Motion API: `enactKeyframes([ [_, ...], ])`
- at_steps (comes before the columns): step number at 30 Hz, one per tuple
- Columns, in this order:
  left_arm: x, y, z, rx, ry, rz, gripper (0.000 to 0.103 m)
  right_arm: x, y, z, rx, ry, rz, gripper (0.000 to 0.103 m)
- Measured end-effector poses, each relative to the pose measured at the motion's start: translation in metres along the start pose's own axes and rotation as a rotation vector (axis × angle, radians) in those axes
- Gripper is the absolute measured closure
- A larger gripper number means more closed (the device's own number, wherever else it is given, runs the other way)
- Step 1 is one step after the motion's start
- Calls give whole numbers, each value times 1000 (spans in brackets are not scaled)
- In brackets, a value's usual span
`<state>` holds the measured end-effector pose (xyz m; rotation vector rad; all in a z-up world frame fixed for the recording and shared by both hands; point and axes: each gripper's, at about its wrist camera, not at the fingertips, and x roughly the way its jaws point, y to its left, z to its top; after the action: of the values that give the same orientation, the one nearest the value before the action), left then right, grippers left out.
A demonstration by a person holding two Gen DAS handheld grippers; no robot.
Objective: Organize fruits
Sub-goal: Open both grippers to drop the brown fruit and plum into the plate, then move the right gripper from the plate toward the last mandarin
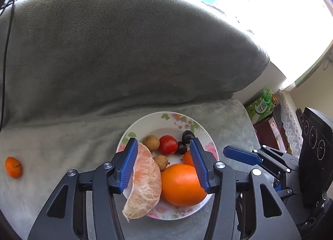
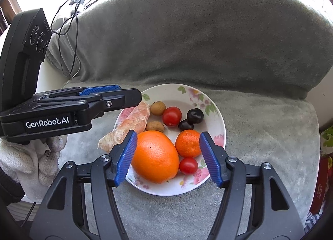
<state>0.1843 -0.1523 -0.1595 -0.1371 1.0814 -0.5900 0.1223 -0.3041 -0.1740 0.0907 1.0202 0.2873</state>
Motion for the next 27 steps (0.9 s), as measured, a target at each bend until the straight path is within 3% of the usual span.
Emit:
enactKeyframes([
  [3, -2, 0, 1, -10, -3, 7, 40, -2, 1, -1, -5, -6, -11, 34],
  [5, -3, 2, 1, -26, 1, 27, 31, -3, 2, -1, -7, -10, -18, 26],
  [7, -4, 3, 1, -36, 4, 33, 31, -6, 3, -1, -11, -20, -24, 19],
  [27, -41, 9, -11, -62, -25, 109, 30, -21, 13, -2, -2, -51, -46, 15],
])
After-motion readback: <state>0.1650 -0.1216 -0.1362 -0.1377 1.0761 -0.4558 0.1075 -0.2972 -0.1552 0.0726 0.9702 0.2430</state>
